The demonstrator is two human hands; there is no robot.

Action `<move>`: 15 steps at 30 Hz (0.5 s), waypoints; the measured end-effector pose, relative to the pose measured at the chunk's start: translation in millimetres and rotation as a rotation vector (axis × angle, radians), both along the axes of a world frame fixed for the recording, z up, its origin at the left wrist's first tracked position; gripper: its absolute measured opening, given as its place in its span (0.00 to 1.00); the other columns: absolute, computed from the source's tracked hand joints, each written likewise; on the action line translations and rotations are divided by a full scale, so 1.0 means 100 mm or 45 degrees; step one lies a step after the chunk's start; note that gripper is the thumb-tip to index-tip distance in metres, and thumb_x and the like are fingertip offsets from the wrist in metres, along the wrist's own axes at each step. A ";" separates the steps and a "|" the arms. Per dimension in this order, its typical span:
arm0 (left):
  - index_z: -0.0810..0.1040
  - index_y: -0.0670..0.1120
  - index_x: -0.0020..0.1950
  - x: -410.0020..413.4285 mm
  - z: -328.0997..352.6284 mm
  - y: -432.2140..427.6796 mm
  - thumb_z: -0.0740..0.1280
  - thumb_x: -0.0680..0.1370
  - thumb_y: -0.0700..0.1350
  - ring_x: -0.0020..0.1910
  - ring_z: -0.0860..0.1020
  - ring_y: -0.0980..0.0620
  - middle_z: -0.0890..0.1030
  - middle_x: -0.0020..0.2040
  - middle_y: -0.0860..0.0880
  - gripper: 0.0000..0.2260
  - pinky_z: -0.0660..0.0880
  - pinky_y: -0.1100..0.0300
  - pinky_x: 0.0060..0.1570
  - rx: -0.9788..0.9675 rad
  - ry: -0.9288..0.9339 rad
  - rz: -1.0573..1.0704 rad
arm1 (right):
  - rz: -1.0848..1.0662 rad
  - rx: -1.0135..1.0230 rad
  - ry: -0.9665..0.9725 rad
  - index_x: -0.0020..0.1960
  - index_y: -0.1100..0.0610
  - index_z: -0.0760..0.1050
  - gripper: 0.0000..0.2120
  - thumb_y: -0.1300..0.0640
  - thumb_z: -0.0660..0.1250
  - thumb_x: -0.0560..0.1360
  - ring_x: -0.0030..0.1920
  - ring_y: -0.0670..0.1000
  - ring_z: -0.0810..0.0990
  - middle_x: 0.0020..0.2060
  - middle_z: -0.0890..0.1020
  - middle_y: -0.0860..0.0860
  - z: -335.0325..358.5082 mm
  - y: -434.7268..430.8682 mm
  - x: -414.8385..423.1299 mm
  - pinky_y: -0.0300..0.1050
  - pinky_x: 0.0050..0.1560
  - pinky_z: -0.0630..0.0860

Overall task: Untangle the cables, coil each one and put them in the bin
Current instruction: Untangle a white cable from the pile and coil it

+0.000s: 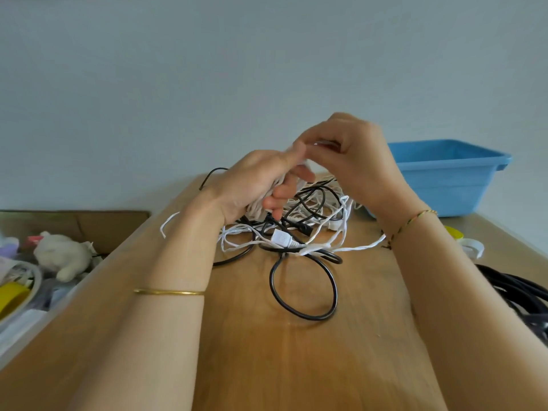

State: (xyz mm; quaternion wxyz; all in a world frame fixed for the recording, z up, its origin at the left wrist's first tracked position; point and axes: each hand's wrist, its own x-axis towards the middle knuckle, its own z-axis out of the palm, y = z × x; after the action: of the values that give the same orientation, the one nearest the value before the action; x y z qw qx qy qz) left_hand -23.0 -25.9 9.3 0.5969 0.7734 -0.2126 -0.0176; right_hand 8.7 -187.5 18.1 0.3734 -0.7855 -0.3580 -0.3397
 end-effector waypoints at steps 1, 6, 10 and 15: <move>0.78 0.37 0.52 0.00 -0.01 0.00 0.58 0.78 0.55 0.20 0.62 0.58 0.64 0.24 0.54 0.21 0.68 0.62 0.24 -0.017 0.002 -0.013 | 0.007 0.045 0.023 0.49 0.57 0.83 0.06 0.60 0.68 0.74 0.36 0.41 0.72 0.36 0.73 0.43 -0.02 0.00 0.02 0.31 0.40 0.68; 0.80 0.40 0.43 0.02 0.01 0.03 0.59 0.77 0.49 0.16 0.61 0.61 0.63 0.20 0.55 0.15 0.65 0.67 0.19 -0.422 0.232 -0.223 | 0.042 0.166 0.175 0.54 0.56 0.82 0.09 0.60 0.65 0.77 0.30 0.36 0.74 0.35 0.74 0.39 -0.09 0.02 0.07 0.32 0.37 0.69; 0.79 0.36 0.45 0.11 0.02 0.19 0.58 0.79 0.47 0.19 0.66 0.59 0.66 0.22 0.53 0.16 0.70 0.67 0.23 -1.008 0.485 -0.666 | 0.120 0.209 0.505 0.39 0.49 0.78 0.13 0.55 0.61 0.80 0.22 0.46 0.69 0.27 0.71 0.47 -0.20 0.08 0.03 0.37 0.25 0.68; 0.72 0.32 0.56 0.11 0.08 0.23 0.56 0.81 0.44 0.28 0.72 0.54 0.71 0.27 0.50 0.15 0.80 0.57 0.40 -1.606 0.229 -0.190 | 0.165 -0.427 0.857 0.48 0.53 0.77 0.10 0.54 0.58 0.81 0.25 0.47 0.75 0.28 0.74 0.48 -0.34 0.24 -0.05 0.39 0.31 0.76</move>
State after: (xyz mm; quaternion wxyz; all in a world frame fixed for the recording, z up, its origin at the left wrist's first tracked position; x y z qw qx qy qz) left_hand -11.7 -2.5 17.2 0.9499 0.2522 -0.1845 0.0044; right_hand 3.5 -163.5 -15.9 0.3569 -0.8791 -0.3149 0.0249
